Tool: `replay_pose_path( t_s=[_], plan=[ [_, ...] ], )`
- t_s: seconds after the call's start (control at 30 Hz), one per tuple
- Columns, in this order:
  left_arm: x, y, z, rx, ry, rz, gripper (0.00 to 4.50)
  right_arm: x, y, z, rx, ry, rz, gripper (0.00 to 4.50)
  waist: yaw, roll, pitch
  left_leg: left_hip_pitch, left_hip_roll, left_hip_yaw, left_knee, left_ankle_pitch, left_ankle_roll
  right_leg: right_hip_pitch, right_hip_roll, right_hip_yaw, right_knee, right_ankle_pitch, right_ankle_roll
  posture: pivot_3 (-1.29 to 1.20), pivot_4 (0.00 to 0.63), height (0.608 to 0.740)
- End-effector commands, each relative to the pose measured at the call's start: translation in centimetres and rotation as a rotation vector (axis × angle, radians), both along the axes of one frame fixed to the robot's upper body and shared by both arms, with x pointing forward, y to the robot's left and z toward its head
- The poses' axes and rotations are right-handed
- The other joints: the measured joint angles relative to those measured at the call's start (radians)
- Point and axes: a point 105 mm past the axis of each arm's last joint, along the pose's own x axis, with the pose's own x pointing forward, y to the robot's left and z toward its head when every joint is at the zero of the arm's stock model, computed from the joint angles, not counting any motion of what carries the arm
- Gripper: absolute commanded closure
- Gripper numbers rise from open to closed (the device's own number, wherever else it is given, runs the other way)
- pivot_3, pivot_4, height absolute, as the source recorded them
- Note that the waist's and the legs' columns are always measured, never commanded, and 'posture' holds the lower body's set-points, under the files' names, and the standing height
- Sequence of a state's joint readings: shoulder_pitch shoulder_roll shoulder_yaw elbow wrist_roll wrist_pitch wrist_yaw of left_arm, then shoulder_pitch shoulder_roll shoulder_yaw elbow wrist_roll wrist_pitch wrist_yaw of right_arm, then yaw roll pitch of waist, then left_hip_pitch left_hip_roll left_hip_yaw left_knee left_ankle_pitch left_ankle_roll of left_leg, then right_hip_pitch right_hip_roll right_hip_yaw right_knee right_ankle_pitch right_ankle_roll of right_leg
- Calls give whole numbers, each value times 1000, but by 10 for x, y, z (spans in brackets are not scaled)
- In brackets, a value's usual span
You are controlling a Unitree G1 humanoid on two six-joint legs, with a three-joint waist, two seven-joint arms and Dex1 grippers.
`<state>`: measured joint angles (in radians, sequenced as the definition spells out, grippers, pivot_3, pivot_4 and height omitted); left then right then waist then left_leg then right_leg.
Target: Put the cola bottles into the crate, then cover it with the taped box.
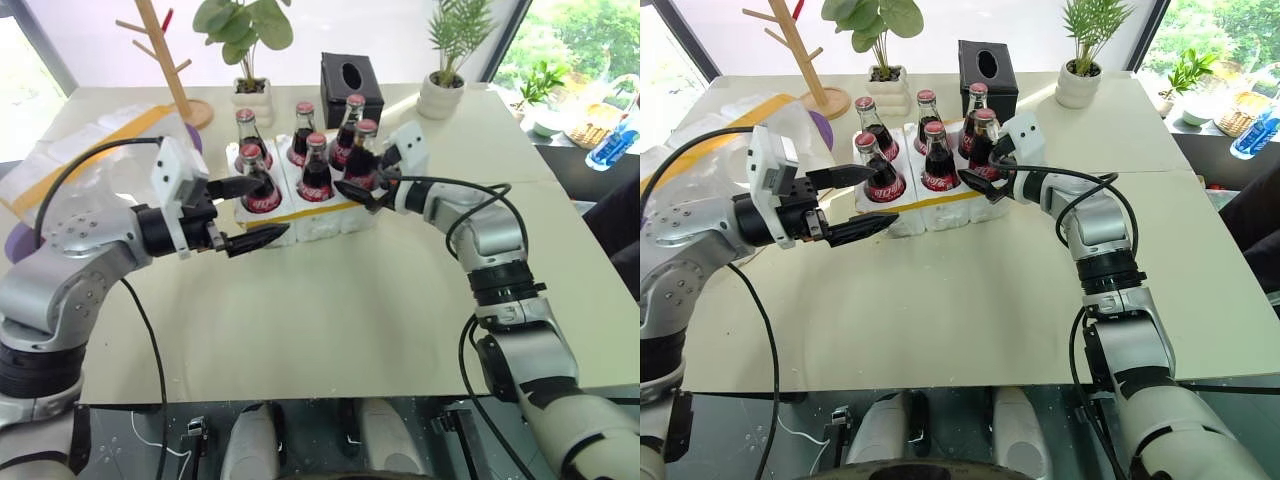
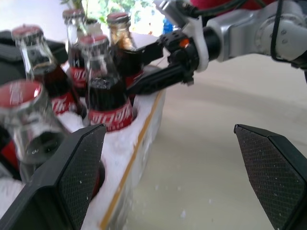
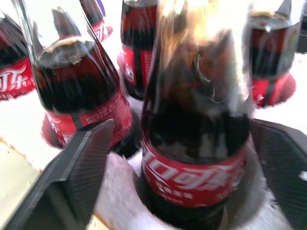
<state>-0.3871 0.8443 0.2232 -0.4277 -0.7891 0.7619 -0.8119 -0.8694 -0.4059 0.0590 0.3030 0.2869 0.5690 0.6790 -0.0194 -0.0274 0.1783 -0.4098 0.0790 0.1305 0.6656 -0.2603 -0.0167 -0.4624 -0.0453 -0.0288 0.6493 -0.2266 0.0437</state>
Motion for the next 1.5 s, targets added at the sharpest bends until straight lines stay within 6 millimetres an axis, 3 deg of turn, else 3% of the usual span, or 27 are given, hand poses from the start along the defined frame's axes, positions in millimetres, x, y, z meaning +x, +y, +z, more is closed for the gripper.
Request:
replay_pose_path(
  t_s=[0.03, 0.17, 0.27, 0.37, 0.5, 0.6, 0.7, 0.83, 1.07, 1.3, 1.5],
  plan=[
    [-20, 30, 31, 1, -60, 64, 0, -24, -21, 62, 64, -118, 61, 67, 1, 0, 0, 0, 0, 0, 0, 0, 0, 0, 0, 0, 0, 0, 0, 0, 150, 740],
    [-43, 72, 46, 29, -12, 166, 0, -59, -40, 93, 40, -155, 150, 67, 1, 0, 0, 0, 1, 0, -1, 0, 0, 0, 0, -1, -1, 0, 0, 0, 150, 740],
    [-60, 121, 52, 130, 19, 342, 0, -84, -55, 108, 21, -138, 217, 67, -1, 0, 0, 1, 1, 1, -1, 0, 0, 0, 0, -1, -2, -1, -1, 0, 150, 740],
    [-85, 167, 41, 277, 115, 476, 0, -105, -58, 110, -37, -134, 289, 67, -3, 0, 0, 2, 1, 2, -2, 0, 0, 0, 0, -1, -2, -4, -5, 0, 150, 740],
    [-114, 222, 19, 469, 288, 559, 0, -123, -48, 115, -32, -135, 400, 67, -8, 0, 0, 2, 2, 3, -4, -1, 0, -2, -1, -1, -2, -6, -10, 0, 150, 740],
    [-114, 252, 11, 558, 373, 582, 0, -133, -41, 116, -27, -133, 489, 67, 3, 0, 0, 2, 3, 2, -4, -1, -1, -4, -1, -2, -2, -6, -11, 0, 150, 740],
    [-100, 270, 6, 605, 449, 560, 0, -126, -37, 117, -44, -147, 482, 67, 10, 0, -1, 2, 3, 2, -4, -3, -4, -9, -6, -3, -2, -6, -12, 0, 150, 740],
    [-79, 283, -3, 613, 481, 585, 0, -121, -37, 120, -53, -159, 463, 67, 4, 0, -1, -3, 2, 8, -5, -2, -1, -10, -15, -5, -2, -6, -11, 0, 150, 740],
    [-33, 282, -30, 653, 541, 561, 0, -126, -41, 120, -66, -168, 417, 67, 8, -1, -1, -13, 1, 13, 0, -3, 4, -17, -8, -7, 1, 0, -2, 0, 150, 740],
    [7, 266, -31, 640, 523, 558, 0, -132, -49, 115, -72, -153, 350, 67, 7, -3, -2, -13, 4, 10, 3, -2, 3, -15, -4, -7, 1, 0, -2, 0, 150, 740],
    [24, 260, -32, 628, 476, 583, 0, -137, -52, 109, -72, -147, 319, 67, 7, -4, -2, -13, 4, 9, 3, -2, 3, -15, -4, -6, 1, 0, -2, 0, 150, 740]
  ],
)
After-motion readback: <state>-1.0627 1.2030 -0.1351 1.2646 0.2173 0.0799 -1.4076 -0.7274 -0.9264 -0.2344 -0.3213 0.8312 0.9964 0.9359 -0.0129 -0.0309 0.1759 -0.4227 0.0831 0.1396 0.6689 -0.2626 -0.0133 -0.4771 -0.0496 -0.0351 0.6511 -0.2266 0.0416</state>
